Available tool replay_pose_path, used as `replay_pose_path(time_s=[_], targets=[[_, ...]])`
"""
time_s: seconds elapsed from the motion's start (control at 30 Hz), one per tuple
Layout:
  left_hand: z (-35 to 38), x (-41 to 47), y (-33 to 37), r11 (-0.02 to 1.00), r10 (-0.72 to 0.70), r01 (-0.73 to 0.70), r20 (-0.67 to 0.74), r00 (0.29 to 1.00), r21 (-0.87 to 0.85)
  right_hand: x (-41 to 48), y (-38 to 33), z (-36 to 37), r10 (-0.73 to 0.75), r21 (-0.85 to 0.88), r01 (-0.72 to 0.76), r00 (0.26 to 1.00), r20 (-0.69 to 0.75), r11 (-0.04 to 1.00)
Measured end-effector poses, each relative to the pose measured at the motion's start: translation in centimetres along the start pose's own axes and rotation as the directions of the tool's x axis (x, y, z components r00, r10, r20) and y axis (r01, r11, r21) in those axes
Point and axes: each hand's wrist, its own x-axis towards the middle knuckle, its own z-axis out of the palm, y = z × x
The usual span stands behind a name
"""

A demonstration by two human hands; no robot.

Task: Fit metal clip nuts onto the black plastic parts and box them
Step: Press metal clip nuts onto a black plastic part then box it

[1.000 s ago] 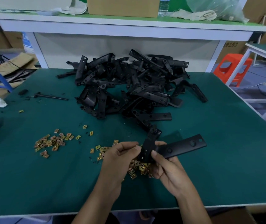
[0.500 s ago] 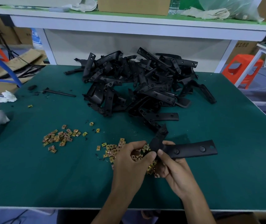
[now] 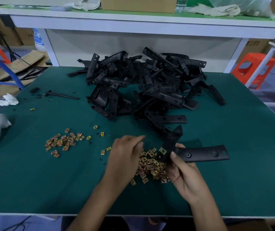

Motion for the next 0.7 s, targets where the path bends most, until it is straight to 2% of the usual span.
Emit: replay_pose_path(time_s=[0.07,0.13,0.2,0.33,0.57,0.7], targets=[[-0.5,1.1,-2.0,0.961,-0.066,0.050,0.053,0.996,0.270,-0.1,-0.1,-0.3,-0.008,0.078,0.007,1.000,0.013,0.997],[-0.6,1.8,-3.3,0.899,-0.191,0.119,0.133,0.973,0.421,0.0,-0.1,-0.4,-0.002,0.124,-0.001,1.000,0.024,0.992],[-0.6,2.0,-3.9,0.902,-0.234,0.148,0.171,0.957,0.405,0.0,-0.1,-0.4,0.011,0.111,-0.015,0.999,0.032,0.994],[-0.4,2.1,-4.0,0.930,-0.226,0.166,0.155,0.962,0.327,0.0,0.0,-0.3,0.026,0.035,-0.027,0.999,0.036,0.999],[0.0,2.6,-3.8,0.915,-0.231,0.151,0.180,0.956,0.374,0.0,0.2,-0.5,0.037,0.019,-0.038,0.999,0.032,0.999],[0.1,3.2,-3.6,0.947,-0.204,0.157,0.148,0.968,0.281,0.0,0.3,-0.7,0.043,0.025,-0.044,0.999,0.026,0.999]])
